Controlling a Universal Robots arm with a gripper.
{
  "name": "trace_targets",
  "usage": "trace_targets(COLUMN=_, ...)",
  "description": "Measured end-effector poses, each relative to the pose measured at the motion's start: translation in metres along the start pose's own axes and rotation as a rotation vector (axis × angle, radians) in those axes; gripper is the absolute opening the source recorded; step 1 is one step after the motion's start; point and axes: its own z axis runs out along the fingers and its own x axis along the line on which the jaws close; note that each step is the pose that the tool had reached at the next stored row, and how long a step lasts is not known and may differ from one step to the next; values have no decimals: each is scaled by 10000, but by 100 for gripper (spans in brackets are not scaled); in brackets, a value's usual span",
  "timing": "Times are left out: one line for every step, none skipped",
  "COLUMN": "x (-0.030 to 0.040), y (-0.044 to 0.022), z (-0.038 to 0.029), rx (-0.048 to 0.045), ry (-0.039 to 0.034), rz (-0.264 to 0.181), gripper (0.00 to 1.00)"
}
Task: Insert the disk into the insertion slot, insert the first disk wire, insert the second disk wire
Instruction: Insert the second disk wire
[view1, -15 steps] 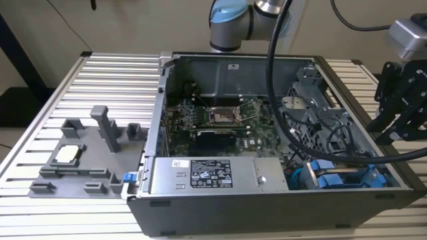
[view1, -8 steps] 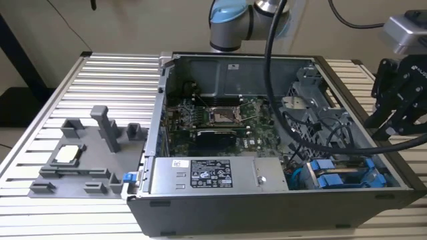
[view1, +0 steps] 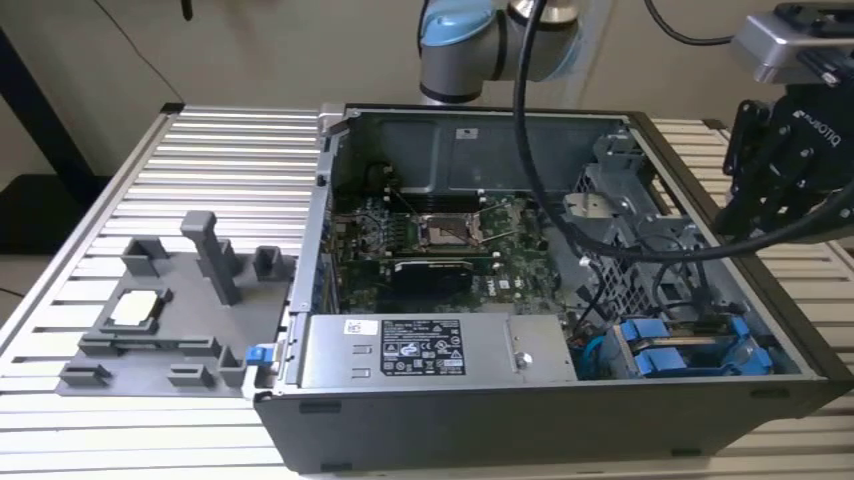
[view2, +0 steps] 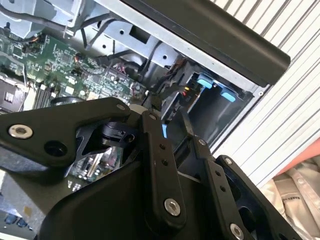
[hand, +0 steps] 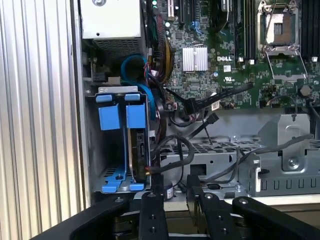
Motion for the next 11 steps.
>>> trace_targets(x=-22, y=8, z=2, rx=1, ry=31, rz=-1, gripper=33)
trace_targets(x=-36, y=17, z=6, rx=3, ry=62, rz=-1, gripper=33)
trace_targets(x=-43, y=28, z=9, rx=4, ry=89, rz=0, gripper=33)
trace_targets(x=-47, y=39, z=12, rx=5, ry=110, rz=0, gripper=33)
trace_targets(x=-49, y=52, z=16, rx=6, ry=125, rz=0, gripper=33)
trace_targets(x=-49, y=68, z=19, rx=7, ry=135, rz=1, gripper=33)
trace_targets(x=-50, y=85, z=22, rx=8, ry=143, rz=1, gripper=33)
trace_targets(x=-49, y=108, z=25, rx=10, ry=148, rz=1, gripper=33)
trace_targets(x=-48, y=133, z=27, rx=14, ry=152, rz=1, gripper=33)
trace_targets(x=-48, y=163, z=29, rx=22, ry=155, rz=1, gripper=33)
trace_targets(x=-47, y=197, z=32, rx=30, ry=157, rz=-1, gripper=33)
